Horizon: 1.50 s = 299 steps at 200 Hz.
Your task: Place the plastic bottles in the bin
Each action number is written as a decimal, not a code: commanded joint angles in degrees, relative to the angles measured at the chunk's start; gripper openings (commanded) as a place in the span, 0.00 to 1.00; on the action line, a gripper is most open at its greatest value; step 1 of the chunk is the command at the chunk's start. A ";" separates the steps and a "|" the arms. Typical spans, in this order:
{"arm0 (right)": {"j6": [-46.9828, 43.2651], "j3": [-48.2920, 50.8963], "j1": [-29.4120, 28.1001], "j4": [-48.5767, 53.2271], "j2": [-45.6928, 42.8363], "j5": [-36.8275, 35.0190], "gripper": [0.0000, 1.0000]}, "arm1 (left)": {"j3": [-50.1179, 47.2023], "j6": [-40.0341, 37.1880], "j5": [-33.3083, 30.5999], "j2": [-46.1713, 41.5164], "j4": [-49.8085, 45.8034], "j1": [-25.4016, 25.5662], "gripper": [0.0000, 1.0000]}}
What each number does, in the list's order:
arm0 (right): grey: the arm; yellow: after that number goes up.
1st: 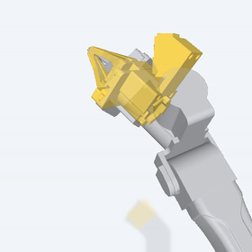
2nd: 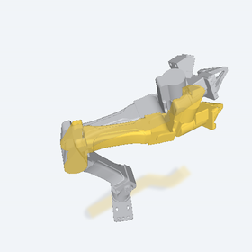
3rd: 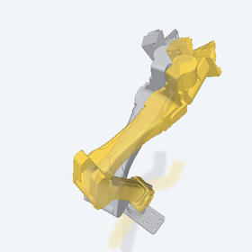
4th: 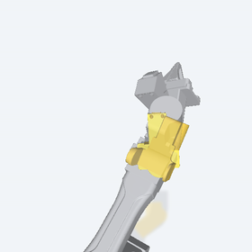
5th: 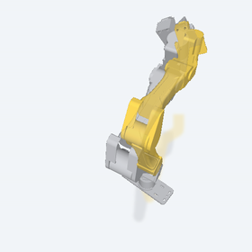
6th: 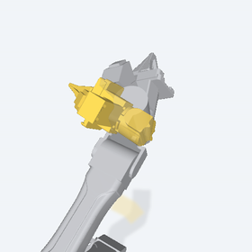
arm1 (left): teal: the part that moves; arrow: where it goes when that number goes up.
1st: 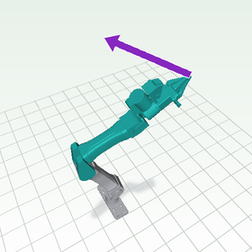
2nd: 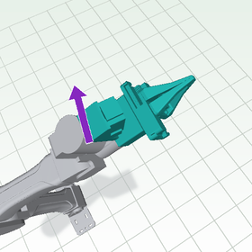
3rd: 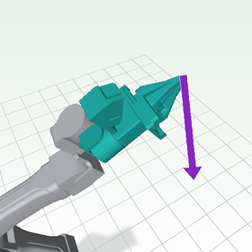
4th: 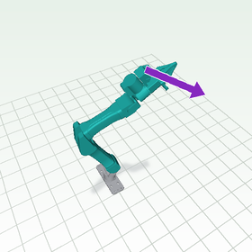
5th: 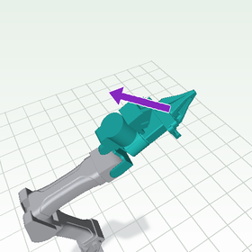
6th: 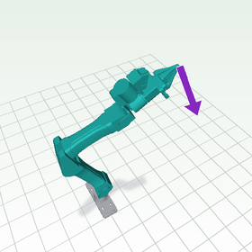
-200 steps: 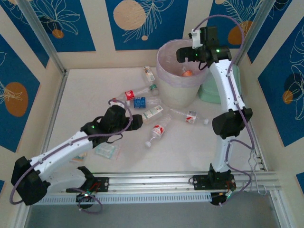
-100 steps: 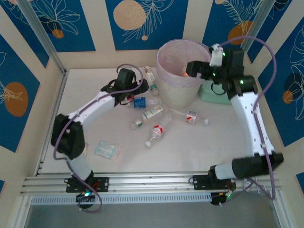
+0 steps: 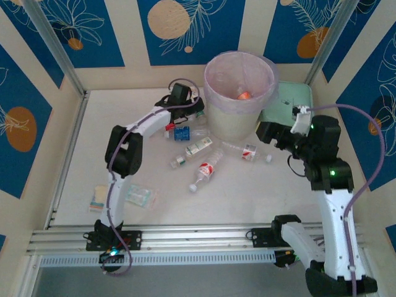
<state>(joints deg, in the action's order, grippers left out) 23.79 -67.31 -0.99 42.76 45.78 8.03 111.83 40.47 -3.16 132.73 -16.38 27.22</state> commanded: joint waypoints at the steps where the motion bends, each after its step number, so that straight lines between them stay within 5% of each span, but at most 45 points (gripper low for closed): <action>1: -0.78 1.49 1.68 4.78 -3.11 1.54 0.93 | 9.16 0.02 1.02 5.64 -2.73 -0.50 0.99; 41: -1.87 3.25 4.74 6.74 -4.91 3.79 0.93 | 22.20 -0.73 -0.79 15.21 -9.96 -0.89 0.99; 90: -1.25 5.34 6.05 5.85 -5.09 5.32 0.93 | 22.81 2.20 -0.22 19.05 -11.79 -1.95 0.99; 130: -1.46 5.39 6.62 5.85 -4.65 5.65 0.92 | 19.80 3.95 1.21 18.08 -9.97 -2.68 0.82; 168: -1.91 5.47 6.80 7.06 -5.13 5.02 0.92 | 9.92 4.53 1.37 10.81 -3.04 -3.74 0.65; 264: -0.03 2.45 7.06 9.88 -6.17 6.17 0.89 | -6.86 -2.12 9.46 -12.43 9.07 -7.79 0.48; 299: 0.58 2.07 6.98 10.19 -6.83 9.50 0.85 | -22.26 -4.61 12.55 -26.67 14.39 -7.79 0.31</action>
<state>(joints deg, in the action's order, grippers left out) 23.49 -63.68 5.72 51.75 39.72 13.39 99.02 39.03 4.97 116.01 -7.99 19.46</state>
